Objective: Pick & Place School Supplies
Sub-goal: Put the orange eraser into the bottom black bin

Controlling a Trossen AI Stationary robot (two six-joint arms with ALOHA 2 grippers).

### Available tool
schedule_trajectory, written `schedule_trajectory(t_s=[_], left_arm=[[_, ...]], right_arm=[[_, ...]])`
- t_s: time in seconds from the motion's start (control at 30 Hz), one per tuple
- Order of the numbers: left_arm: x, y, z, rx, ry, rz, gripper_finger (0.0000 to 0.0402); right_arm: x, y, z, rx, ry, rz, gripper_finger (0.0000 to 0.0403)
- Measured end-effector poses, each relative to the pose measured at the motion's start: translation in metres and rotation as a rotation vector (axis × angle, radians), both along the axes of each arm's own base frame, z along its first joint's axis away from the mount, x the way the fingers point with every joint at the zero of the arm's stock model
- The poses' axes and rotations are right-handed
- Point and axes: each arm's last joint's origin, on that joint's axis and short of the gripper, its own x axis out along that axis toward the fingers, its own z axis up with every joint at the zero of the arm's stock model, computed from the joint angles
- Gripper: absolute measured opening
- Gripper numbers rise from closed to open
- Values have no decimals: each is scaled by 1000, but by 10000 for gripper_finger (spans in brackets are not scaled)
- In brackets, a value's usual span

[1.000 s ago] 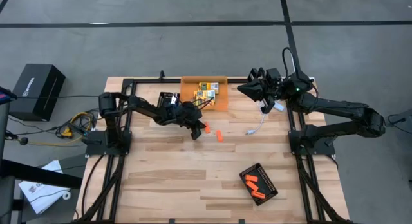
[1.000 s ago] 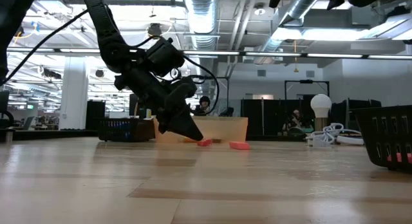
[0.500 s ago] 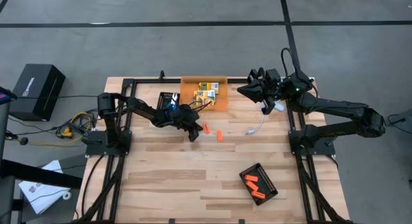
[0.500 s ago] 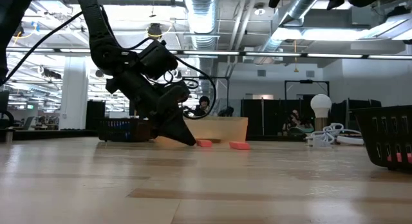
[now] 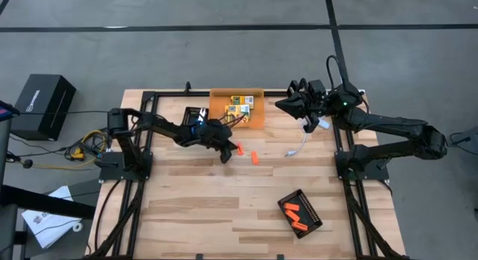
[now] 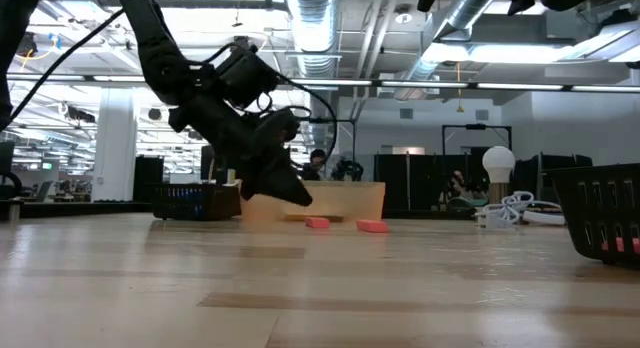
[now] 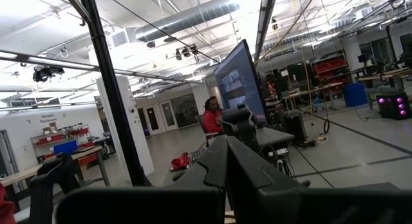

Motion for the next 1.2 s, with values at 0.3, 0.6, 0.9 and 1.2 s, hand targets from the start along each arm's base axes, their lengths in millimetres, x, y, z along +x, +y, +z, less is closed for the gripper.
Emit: schedule_trajectory(t_s=[0.3, 0.6, 0.9, 1.2], left_arm=[[2, 1, -6, 16, 10, -6, 1], [3, 1, -11, 16, 14, -5, 1], [4, 2, -13, 19, 12, 4, 1], [6, 3, -22, 0, 17, 16, 1]], right_arm=[[-1, -2, 0, 0, 0, -7, 0], [-1, -1, 0, 0, -1, -7, 0], [-1, -1, 0, 0, 0, -7, 0], [-1, -1, 0, 1, 0, -7, 0]])
